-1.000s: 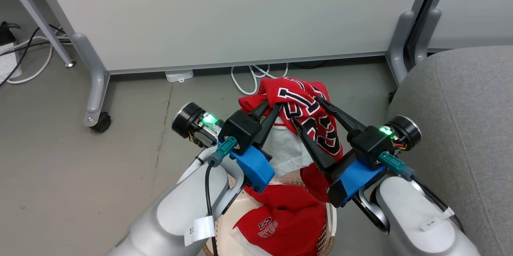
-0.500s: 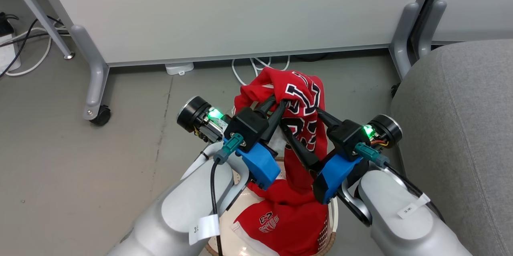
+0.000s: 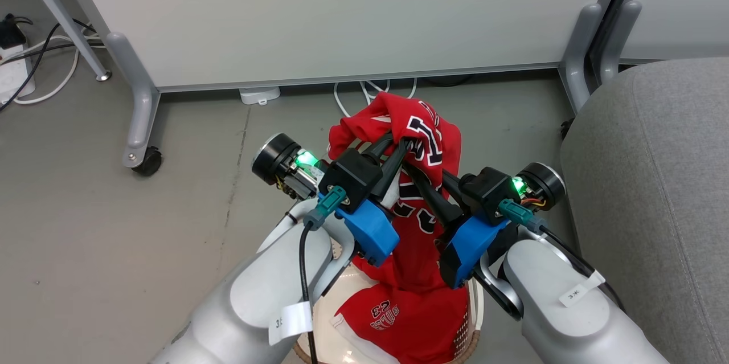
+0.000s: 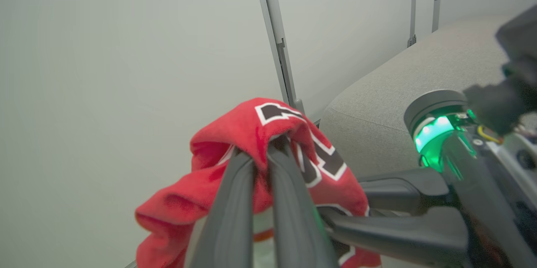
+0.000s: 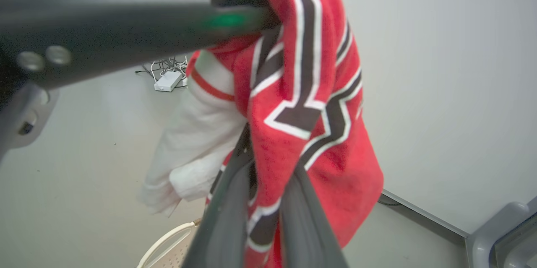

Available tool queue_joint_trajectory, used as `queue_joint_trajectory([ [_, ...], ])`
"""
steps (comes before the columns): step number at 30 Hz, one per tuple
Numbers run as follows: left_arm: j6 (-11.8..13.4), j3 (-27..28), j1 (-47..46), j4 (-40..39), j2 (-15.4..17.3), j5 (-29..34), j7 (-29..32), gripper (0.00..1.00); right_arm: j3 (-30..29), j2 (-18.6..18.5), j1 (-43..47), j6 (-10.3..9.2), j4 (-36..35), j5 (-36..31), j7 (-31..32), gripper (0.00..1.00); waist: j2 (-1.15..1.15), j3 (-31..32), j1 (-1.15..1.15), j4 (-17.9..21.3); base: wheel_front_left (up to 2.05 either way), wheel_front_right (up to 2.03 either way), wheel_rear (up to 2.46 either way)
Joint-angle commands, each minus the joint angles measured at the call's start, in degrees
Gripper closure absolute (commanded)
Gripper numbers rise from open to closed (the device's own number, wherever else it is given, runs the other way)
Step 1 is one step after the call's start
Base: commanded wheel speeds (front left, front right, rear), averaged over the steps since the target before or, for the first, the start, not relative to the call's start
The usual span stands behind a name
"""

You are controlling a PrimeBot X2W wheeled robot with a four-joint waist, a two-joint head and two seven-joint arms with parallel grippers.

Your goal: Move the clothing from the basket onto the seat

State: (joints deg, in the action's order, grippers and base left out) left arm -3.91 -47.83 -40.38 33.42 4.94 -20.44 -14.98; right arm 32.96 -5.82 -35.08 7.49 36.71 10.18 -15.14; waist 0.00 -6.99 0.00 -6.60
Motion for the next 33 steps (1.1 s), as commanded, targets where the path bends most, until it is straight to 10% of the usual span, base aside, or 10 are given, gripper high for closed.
queue_joint_trajectory([
  [1,-0.1,0.5,-0.4,-0.1,-0.3,0.3,-0.3,1.00,0.2,-0.1,0.1,0.01,0.1,0.4,0.0,1.00,0.00,0.0,0.00,0.0,0.00,0.00,0.00],
  [7,-0.2,1.1,0.1,0.1,-0.4,0.5,-0.3,0.89,0.1,-0.2,0.2,0.01,-0.4,0.4,0.0,1.00,0.00,0.1,0.00,0.2,0.00,0.00,0.00],
  [8,-0.1,1.4,0.1,-0.2,-0.4,0.6,-0.3,0.00,0.0,-0.2,0.2,0.01,-0.5,0.4,0.0,1.00,0.00,0.0,0.00,0.2,0.00,0.00,0.00],
  [33,-0.4,3.0,1.4,-0.2,-0.4,2.5,-0.3,0.00,-3.5,-0.9,1.5,0.01,-2.6,0.6,0.0,1.00,0.00,-1.0,0.00,3.0,0.00,0.00,0.00],
])
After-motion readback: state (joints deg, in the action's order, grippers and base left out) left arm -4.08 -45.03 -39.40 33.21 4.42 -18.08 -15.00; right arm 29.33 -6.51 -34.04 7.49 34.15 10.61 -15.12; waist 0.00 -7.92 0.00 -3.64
